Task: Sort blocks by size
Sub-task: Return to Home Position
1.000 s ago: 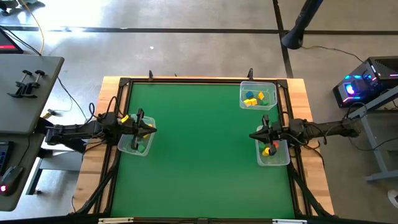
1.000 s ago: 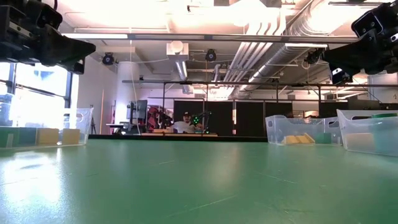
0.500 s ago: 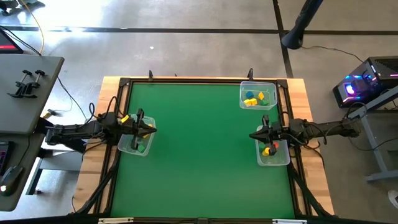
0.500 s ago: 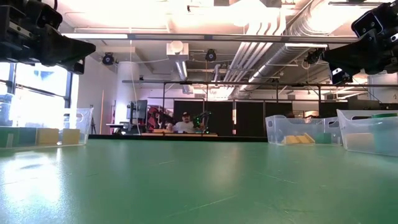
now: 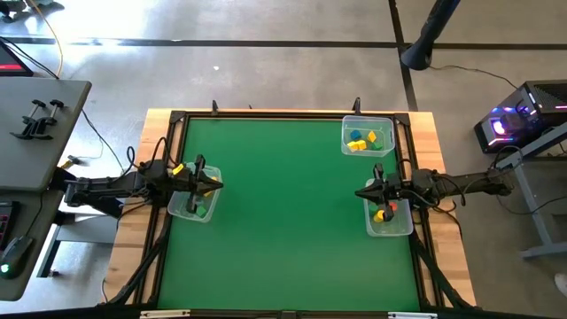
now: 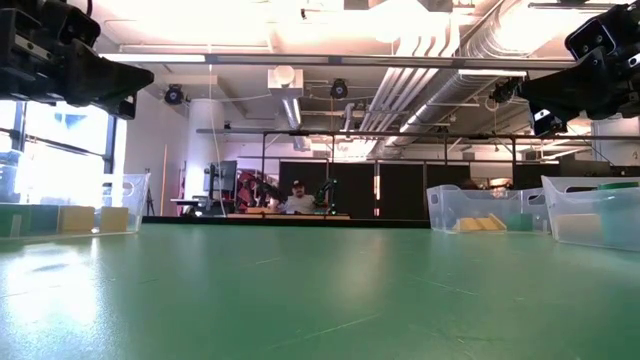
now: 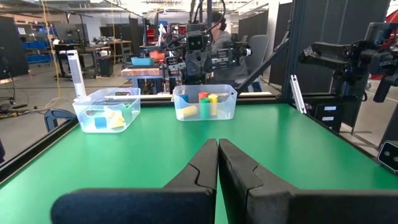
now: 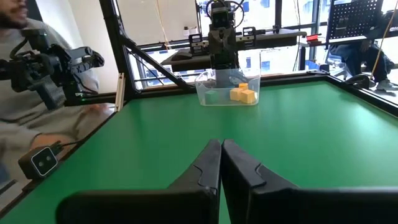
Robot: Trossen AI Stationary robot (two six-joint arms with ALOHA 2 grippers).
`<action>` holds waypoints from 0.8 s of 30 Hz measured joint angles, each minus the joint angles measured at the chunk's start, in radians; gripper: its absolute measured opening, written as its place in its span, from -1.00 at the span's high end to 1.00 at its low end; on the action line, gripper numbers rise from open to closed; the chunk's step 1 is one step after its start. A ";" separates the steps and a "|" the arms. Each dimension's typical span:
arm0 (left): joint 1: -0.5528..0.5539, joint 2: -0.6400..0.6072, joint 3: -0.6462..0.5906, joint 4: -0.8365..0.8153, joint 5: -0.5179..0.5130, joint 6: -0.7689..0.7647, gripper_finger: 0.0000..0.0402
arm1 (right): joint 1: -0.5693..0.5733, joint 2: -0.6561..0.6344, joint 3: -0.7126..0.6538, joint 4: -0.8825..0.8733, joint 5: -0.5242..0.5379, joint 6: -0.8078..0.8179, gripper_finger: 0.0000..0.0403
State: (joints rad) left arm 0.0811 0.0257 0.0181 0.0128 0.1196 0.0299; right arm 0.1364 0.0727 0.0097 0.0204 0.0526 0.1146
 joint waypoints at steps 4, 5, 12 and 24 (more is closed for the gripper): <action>0.000 0.000 0.000 0.000 0.000 0.000 1.00 | 0.000 0.000 0.000 0.000 0.000 0.000 0.99; 0.000 0.000 0.000 0.000 0.000 0.000 1.00 | 0.000 0.000 0.000 0.000 0.000 0.000 0.99; -0.030 0.008 0.000 -0.002 -0.012 -0.001 1.00 | 0.000 0.000 0.000 0.000 0.000 0.001 0.99; -0.032 0.009 0.000 -0.001 -0.012 -0.001 1.00 | 0.000 0.000 0.000 0.000 0.000 0.000 0.99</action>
State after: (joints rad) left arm 0.0494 0.0345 0.0181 0.0120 0.1076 0.0292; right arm 0.1361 0.0727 0.0100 0.0200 0.0528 0.1150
